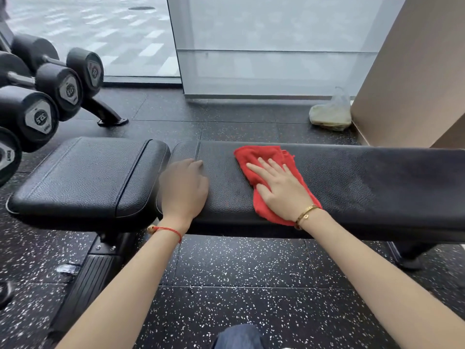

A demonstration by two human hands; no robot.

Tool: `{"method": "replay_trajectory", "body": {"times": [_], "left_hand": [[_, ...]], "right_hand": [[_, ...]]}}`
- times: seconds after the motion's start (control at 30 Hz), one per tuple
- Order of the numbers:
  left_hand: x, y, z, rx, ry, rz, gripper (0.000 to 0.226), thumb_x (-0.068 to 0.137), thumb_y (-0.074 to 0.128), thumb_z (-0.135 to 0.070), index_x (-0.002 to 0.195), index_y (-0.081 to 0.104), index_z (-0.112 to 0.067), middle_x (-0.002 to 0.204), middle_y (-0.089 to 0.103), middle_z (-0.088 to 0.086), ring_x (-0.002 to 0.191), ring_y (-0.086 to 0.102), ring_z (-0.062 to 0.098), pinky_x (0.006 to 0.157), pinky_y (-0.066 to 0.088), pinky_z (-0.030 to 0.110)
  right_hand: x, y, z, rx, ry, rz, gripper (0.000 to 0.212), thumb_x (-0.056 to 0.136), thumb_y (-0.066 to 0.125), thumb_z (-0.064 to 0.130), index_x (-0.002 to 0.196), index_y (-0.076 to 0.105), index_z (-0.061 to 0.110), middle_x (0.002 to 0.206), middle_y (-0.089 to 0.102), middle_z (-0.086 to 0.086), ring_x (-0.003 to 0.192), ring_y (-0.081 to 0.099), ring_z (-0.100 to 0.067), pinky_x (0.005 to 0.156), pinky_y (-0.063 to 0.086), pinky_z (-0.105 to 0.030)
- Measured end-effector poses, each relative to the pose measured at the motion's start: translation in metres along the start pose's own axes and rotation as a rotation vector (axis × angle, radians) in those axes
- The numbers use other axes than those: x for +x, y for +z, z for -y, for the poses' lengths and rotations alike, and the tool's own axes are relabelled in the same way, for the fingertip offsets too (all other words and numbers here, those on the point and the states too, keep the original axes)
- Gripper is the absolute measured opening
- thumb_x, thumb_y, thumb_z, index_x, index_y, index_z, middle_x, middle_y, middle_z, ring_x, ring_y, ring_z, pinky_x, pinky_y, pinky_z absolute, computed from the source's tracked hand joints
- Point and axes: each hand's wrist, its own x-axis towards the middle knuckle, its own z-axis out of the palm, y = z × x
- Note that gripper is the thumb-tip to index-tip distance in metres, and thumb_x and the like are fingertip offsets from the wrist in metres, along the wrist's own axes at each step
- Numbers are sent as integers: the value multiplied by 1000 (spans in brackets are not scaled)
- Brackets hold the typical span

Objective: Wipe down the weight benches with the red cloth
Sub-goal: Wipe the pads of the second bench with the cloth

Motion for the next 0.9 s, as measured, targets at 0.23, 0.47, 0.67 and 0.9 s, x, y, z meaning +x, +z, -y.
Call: {"method": "replay_trajectory", "body": {"times": [0.23, 0.47, 0.67, 0.9], "left_hand": [[-1, 0, -6, 47, -15, 4, 40, 89, 52, -26, 128, 61, -23, 134, 58, -3, 129, 44, 20, 110, 30, 44], [-1, 0, -5, 28, -11, -1, 39, 90, 55, -26, 128, 62, -22, 135, 58, -2, 130, 45, 20, 111, 30, 44], [-2, -1, -3, 14, -1, -5, 39, 91, 55, -25, 128, 62, -20, 137, 58, 0, 131, 45, 22, 112, 30, 45], [-5, -4, -12, 21, -32, 35, 39, 92, 53, -19, 130, 61, -14, 141, 54, 7, 136, 43, 25, 116, 27, 48]], "right_hand": [[55, 2, 7, -52, 274, -6, 57, 96, 31, 32, 152, 21, 35, 163, 9, -1, 150, 7, -22, 122, -3, -45], [20, 11, 36, -29, -14, 23, 58, 96, 38, 29, 151, 23, 37, 163, 13, 3, 150, 9, -20, 122, -2, -43], [-28, -2, -14, -22, 36, -48, 56, 95, 42, 29, 149, 28, 38, 161, 20, 6, 149, 14, -17, 122, 2, -38], [4, -18, -48, -52, 351, -55, 57, 96, 34, 30, 152, 23, 33, 163, 12, 0, 150, 9, -21, 122, -1, -43]]}}
